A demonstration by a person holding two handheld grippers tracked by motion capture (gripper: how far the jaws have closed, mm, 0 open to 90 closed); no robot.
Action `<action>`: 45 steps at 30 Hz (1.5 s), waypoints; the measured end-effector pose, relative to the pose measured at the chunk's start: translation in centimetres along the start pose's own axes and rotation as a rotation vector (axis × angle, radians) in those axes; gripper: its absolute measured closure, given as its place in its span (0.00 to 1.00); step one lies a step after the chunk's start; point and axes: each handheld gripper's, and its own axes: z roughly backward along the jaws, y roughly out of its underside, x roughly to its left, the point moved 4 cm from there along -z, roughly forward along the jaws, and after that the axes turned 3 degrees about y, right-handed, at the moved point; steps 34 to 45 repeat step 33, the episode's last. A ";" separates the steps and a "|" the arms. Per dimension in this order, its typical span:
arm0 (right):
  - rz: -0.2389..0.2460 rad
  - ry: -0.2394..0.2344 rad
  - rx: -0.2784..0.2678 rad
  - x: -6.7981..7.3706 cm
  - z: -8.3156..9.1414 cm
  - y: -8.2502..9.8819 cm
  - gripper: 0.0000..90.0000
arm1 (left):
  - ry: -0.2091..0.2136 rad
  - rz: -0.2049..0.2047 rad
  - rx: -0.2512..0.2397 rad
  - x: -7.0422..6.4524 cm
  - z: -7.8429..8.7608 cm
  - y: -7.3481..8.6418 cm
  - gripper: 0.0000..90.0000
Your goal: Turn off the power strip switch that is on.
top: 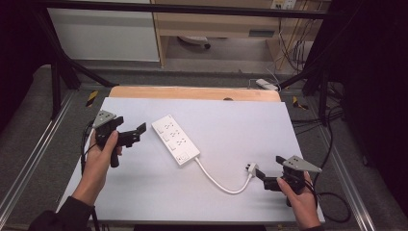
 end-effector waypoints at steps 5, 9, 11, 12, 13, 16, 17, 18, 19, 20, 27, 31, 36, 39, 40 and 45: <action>-0.001 0.001 0.004 0.1 0.0 0.0 0.02 | 0.006 -0.012 -0.003 -0.2 1.5 0.4 0.06; -0.001 0.002 0.004 0.0 0.0 0.0 0.02 | 0.005 -0.011 -0.007 -0.2 2.5 1.1 0.06; 0.000 0.002 0.004 0.0 -0.1 0.0 0.02 | 0.005 -0.011 -0.010 -0.2 3.0 1.4 0.06; 0.000 0.002 0.004 0.0 -0.1 0.0 0.02 | 0.006 -0.011 -0.011 -0.2 3.2 1.6 0.06; -0.001 0.001 0.004 0.1 0.0 0.0 0.02 | 0.008 -0.008 -0.013 -0.2 3.5 1.8 0.06; 0.000 0.002 0.002 0.0 0.0 0.0 0.02 | 0.006 -0.008 -0.015 -0.2 4.2 2.6 0.06; 0.000 0.003 0.001 0.0 0.0 0.0 0.02 | 0.010 -0.008 -0.013 -0.3 4.3 2.9 0.06; 0.000 0.002 0.001 0.0 0.0 0.0 0.02 | 0.012 -0.008 -0.011 -0.4 4.5 3.3 0.06; 0.001 0.002 0.002 0.0 0.0 0.0 0.02 | 0.014 -0.012 -0.010 -0.5 4.7 3.6 0.06; 0.000 0.003 0.002 0.0 0.0 0.0 0.02 | 0.017 -0.014 -0.008 -0.6 4.8 4.1 0.06; -0.004 0.007 0.000 -0.1 0.0 0.0 0.02 | 0.048 -0.010 0.029 -1.7 5.3 7.4 0.07; -0.004 0.012 0.000 -0.2 0.0 0.0 0.02 | 0.063 -0.016 0.066 -2.5 5.5 9.6 0.07; -0.006 0.020 0.005 -0.3 0.0 0.1 0.02 | 0.051 -0.041 0.086 -2.8 5.6 10.5 0.07; -0.006 0.020 0.005 -0.3 0.0 0.1 0.02 | 0.051 -0.041 0.086 -2.8 5.6 10.5 0.07; -0.006 0.020 0.005 -0.3 0.0 0.1 0.02 | 0.051 -0.041 0.086 -2.8 5.6 10.5 0.07; -0.006 0.020 0.005 -0.3 0.0 0.1 0.02 | 0.051 -0.041 0.086 -2.8 5.6 10.5 0.07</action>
